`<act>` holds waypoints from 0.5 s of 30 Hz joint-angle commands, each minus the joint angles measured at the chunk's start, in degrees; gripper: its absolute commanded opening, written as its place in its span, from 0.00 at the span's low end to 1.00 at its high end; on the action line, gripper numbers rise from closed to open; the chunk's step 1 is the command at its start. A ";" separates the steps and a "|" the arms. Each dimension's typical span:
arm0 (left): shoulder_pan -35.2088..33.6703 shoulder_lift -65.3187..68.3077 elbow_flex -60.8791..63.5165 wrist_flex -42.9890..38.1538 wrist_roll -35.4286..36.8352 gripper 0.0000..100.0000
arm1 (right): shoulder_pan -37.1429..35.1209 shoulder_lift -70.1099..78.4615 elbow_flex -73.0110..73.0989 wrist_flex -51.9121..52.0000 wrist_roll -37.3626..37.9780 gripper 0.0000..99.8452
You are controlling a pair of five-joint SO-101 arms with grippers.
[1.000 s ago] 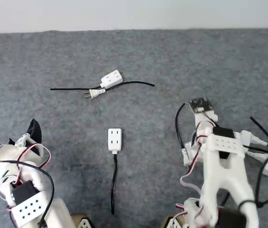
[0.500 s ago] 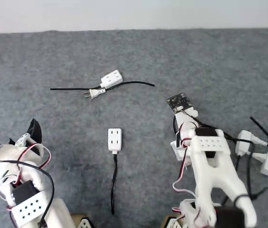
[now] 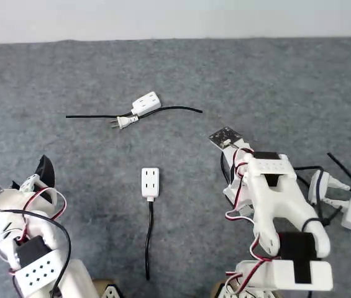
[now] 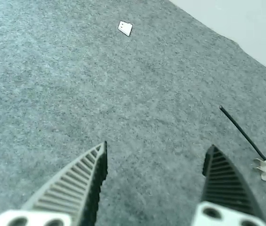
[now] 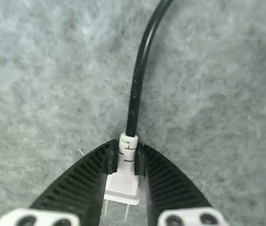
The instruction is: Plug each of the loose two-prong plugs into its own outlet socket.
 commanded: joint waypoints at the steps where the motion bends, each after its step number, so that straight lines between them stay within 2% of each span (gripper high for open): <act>1: 0.26 -0.70 -1.98 -1.58 -0.53 0.31 | 0.04 0.92 -2.73 1.10 3.34 0.10; 6: 0.26 -0.70 -1.98 -1.58 -0.53 0.31 | -0.04 0.92 -2.73 1.10 4.04 0.10; 9: 0.26 -0.70 -1.98 -1.58 -0.53 0.31 | -0.04 1.01 -2.73 1.10 3.69 0.00; 15: 3.87 -0.35 -1.98 0.44 -1.14 0.31 | -0.04 -1.45 -2.81 1.89 0.18 0.01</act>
